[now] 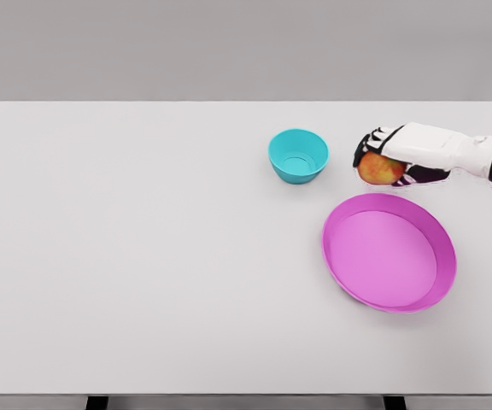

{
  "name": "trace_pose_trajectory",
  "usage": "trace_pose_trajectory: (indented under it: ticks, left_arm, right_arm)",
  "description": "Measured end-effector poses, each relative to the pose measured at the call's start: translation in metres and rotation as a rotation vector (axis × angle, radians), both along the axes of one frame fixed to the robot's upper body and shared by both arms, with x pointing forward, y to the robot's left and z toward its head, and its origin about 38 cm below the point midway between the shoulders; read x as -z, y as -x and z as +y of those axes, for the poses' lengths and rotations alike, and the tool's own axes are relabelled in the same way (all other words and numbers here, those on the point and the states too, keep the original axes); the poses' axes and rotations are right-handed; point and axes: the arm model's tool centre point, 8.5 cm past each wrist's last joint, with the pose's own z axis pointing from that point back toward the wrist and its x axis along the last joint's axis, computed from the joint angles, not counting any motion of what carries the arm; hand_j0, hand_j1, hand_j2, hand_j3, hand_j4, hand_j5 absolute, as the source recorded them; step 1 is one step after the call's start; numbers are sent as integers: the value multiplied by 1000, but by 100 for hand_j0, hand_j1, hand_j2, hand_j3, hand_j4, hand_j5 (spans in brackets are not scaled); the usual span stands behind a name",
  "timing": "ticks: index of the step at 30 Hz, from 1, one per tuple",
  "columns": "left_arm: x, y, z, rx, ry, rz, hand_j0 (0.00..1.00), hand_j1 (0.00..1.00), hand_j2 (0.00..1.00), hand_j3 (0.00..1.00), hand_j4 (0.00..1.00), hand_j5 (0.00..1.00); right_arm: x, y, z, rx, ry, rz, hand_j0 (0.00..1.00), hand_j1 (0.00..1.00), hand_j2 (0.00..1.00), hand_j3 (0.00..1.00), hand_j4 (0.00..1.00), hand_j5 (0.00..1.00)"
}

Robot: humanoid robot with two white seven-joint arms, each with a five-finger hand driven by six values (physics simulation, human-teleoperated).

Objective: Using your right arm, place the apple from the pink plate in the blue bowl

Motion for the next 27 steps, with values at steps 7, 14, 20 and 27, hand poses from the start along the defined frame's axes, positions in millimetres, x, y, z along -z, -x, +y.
trace_pose_trajectory:
  ticks: [7,14,20,27]
  left_arm:
    - [0,0,0,0,0,0,100,100,100,100,100,100]
    - [0,0,0,0,0,0,100,100,100,100,100,100]
    - [0,0,0,0,0,0,100,100,100,100,100,100]
    - [0,0,0,0,0,0,100,100,100,100,100,100]
  right_arm:
    - [-4,-20,18,-3,-36,2,33,33,33,33,33,33]
    - [-19,-38,39,-19,-68,-30,33,33,33,33,33,33]
    - [-12,-53,61,-28,-86,-3,33,33,33,33,33,33]
    - [-10,-73,82,-25,-76,19,33,33,33,33,33,33]
